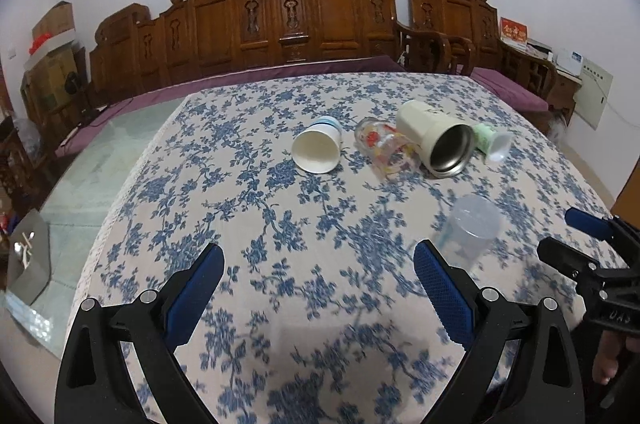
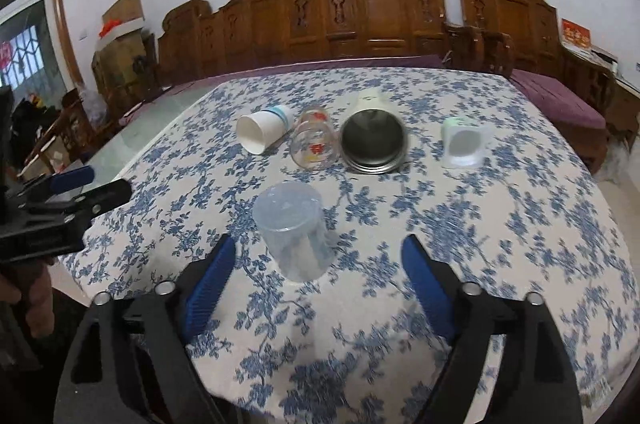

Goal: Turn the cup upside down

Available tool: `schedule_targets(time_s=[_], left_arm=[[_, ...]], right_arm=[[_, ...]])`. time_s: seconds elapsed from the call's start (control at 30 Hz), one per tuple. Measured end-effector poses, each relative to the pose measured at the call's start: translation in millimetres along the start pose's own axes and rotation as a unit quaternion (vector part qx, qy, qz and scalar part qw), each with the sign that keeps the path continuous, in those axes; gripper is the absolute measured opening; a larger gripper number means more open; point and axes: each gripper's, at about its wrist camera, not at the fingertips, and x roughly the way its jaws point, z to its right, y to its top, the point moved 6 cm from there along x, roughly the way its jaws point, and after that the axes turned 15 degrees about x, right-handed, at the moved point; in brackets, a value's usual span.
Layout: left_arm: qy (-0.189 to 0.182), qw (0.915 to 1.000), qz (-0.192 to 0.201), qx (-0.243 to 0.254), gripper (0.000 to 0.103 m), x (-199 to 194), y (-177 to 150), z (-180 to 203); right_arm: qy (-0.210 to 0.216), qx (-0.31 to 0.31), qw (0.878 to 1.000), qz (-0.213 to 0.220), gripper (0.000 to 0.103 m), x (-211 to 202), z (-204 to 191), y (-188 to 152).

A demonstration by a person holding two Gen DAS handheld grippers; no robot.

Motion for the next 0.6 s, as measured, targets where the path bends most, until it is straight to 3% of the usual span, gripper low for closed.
schedule_targets(time_s=[0.1,0.3,0.6], left_arm=[[0.007,1.0000,0.001,0.005,0.092,-18,-1,9],[0.000,1.0000,0.008,-0.003,0.092,-48,0,19],[0.022,0.9971,0.072,-0.009,0.095,-118,22,19]], right_arm=[[-0.002,0.012,1.000,0.008,0.101,-17,5,-1],[-0.009,0.022,0.999,0.037,0.100,-55,9,3],[0.003,0.001,0.994,0.105,0.100,-132,-12,24]])
